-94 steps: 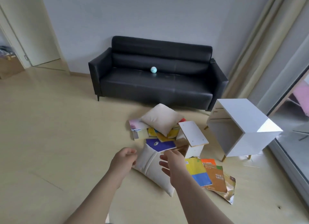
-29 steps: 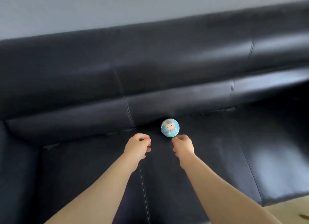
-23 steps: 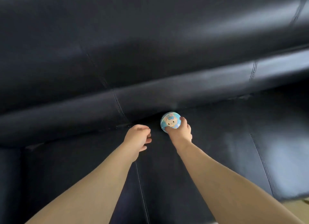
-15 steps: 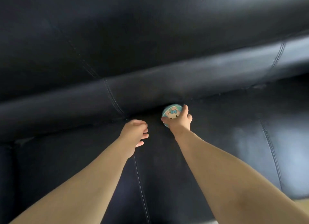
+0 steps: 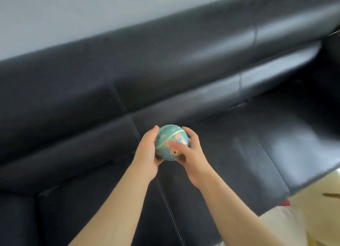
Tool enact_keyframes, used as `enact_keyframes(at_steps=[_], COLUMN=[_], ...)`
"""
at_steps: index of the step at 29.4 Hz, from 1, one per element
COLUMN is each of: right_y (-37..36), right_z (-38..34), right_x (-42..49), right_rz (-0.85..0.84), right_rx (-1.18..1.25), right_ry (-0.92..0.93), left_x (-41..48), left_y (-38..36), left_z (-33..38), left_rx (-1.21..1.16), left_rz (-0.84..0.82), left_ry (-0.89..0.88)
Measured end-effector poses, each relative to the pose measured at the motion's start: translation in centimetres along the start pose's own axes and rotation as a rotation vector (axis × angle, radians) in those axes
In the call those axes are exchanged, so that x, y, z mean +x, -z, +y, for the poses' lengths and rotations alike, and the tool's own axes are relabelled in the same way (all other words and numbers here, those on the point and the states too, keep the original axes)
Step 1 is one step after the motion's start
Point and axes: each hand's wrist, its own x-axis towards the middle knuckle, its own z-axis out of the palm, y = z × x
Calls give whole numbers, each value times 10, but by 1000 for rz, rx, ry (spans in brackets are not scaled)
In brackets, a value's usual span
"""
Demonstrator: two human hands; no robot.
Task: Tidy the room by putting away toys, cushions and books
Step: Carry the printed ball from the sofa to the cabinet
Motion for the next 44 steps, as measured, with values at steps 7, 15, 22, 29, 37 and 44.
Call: enact_keyframes(at_steps=[7,15,22,29,37,44], right_y=[-44,-1,73,132,181,223], right_z=[-31,29,118,279,424,518], right_x=[-147,-331,-514,-728,-887,-994], right_rz=[388,740,1015,1361,1292,1262], right_rx=[289,664,921,1265,1499,1777], right_ry=[169,359,661,857,794,1197], left_x=[-137,-266,-382,-539,-700,-766], left_y=[12,8,-23,32,104,121], left_z=[-3,-112,-261,-480,-652,-786], left_rx=[65,380,586,925,1038,1174], left_rz=[-131,-430,-749,-879,-1028,-1172], left_ry=[-124,44,339,605,342,310])
